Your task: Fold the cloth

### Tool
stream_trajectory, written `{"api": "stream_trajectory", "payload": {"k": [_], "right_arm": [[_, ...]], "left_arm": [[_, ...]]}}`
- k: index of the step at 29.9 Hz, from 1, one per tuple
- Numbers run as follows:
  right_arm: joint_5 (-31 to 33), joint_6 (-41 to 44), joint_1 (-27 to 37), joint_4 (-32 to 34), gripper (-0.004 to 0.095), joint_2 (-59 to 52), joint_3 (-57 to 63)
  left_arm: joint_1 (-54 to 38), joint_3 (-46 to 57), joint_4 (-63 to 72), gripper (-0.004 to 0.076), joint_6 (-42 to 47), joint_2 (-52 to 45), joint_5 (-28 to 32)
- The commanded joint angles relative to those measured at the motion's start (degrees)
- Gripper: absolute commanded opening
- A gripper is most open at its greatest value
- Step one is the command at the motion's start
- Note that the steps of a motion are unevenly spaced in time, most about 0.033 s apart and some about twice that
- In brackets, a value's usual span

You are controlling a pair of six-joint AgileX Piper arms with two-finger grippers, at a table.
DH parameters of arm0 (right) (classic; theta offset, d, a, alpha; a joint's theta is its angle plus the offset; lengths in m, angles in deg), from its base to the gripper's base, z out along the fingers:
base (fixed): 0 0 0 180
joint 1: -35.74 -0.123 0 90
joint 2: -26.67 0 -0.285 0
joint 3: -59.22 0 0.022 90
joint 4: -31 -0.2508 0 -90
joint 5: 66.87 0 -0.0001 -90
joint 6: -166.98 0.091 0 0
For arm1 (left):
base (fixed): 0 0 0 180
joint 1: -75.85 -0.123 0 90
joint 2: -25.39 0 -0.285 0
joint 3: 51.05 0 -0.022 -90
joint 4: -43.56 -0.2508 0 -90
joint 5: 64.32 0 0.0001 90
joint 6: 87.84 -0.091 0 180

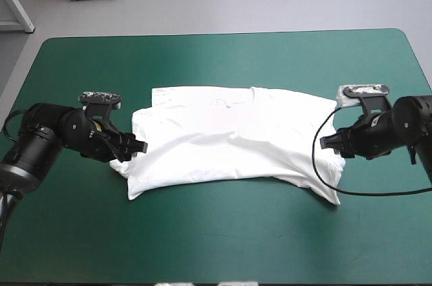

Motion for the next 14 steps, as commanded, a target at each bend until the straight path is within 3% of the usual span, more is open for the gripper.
{"api": "stream_trajectory", "payload": {"k": [1,8,14], "right_arm": [[0.81,0.72,0.09,0.97,0.0463,-1.59,-6.39],[0.81,0.72,0.09,0.85,0.0462,-1.59,-8.42],[0.81,0.72,0.09,0.73,0.0447,-1.59,-8.42]], "left_arm": [[0.36,-5.50,-0.04,0.0454,0.08,-1.63,-0.68],[0.36,-6.74,-2.34,0.0454,0.19,-1.63,-2.06],[-1.63,-5.34,-9.55,0.0454,5.58,-1.07,-3.42]]}}
